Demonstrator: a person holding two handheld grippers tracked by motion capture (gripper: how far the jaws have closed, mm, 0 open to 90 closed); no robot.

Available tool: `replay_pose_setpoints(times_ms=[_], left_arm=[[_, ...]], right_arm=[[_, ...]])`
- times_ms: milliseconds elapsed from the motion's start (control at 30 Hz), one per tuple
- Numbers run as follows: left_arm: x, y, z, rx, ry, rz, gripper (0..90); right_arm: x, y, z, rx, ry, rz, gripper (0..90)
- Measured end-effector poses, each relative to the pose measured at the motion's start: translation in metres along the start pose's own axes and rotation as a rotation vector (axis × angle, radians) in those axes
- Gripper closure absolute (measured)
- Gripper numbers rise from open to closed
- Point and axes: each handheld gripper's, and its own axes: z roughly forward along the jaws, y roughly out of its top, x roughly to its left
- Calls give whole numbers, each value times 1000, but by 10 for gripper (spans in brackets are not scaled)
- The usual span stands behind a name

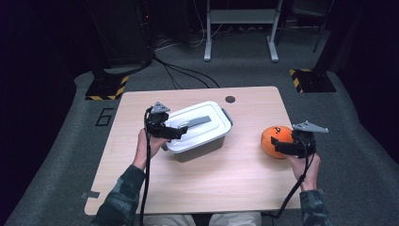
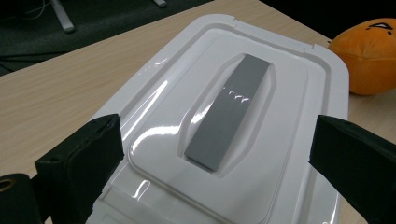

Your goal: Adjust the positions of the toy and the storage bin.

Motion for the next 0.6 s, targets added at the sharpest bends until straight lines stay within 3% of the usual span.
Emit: replay_pose_setpoints(times_ms=[167,200,233,333,367,433,467,600], left_arm=[[-3,7,11,19,-12,36,49],[-3,9,14,25,-19,52,49],[-5,12,19,36,-17,74,73],[-6,15,26,40,-31,81,109],[-6,16,31,50,-38,97,123],[-6,17,34,52,-40,105,135],[-7,18,39,61,-52,121,149],[-8,18,46,81,-43,137,194]], right_arm=[[24,-17,-12,-29,68,-35,96],[24,-17,-12,-29,68,-35,96],[32,-27,-14,-23,99,-51,97],[35,-38,-12,-14,135,-58,104],[36,-52,-6,14,159,-55,106],[36,-58,-3,20,172,-57,106],[36,-74,5,58,191,-46,107],[35,-94,14,90,185,-48,123]])
